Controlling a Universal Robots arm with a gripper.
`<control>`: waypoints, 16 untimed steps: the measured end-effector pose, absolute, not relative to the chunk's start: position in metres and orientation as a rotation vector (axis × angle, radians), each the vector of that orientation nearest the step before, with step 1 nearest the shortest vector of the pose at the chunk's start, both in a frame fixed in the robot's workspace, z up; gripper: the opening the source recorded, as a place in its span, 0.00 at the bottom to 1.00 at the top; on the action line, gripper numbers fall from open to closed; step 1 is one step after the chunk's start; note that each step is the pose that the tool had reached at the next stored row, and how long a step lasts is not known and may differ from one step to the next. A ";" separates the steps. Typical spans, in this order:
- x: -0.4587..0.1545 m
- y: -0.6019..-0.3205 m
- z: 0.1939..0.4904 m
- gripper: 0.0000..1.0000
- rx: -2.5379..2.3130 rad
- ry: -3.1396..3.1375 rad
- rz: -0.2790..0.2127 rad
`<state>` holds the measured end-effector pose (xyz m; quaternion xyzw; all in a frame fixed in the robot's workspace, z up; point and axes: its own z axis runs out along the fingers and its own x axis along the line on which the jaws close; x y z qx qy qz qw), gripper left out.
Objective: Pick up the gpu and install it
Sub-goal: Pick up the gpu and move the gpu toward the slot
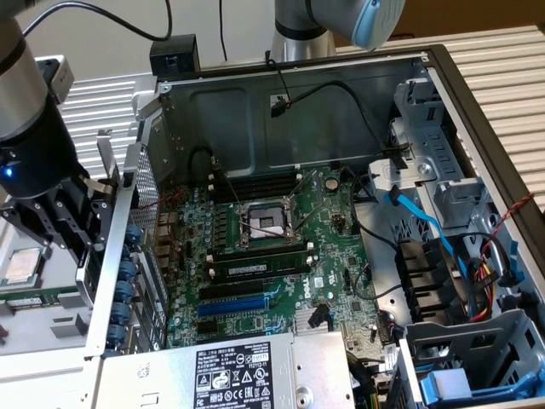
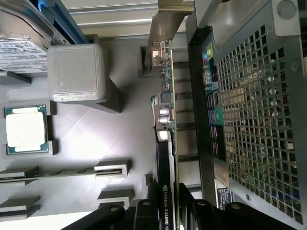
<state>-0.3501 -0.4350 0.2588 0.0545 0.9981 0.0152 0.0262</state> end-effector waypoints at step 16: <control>-0.352 -0.435 0.284 0.28 0.169 3.084 0.061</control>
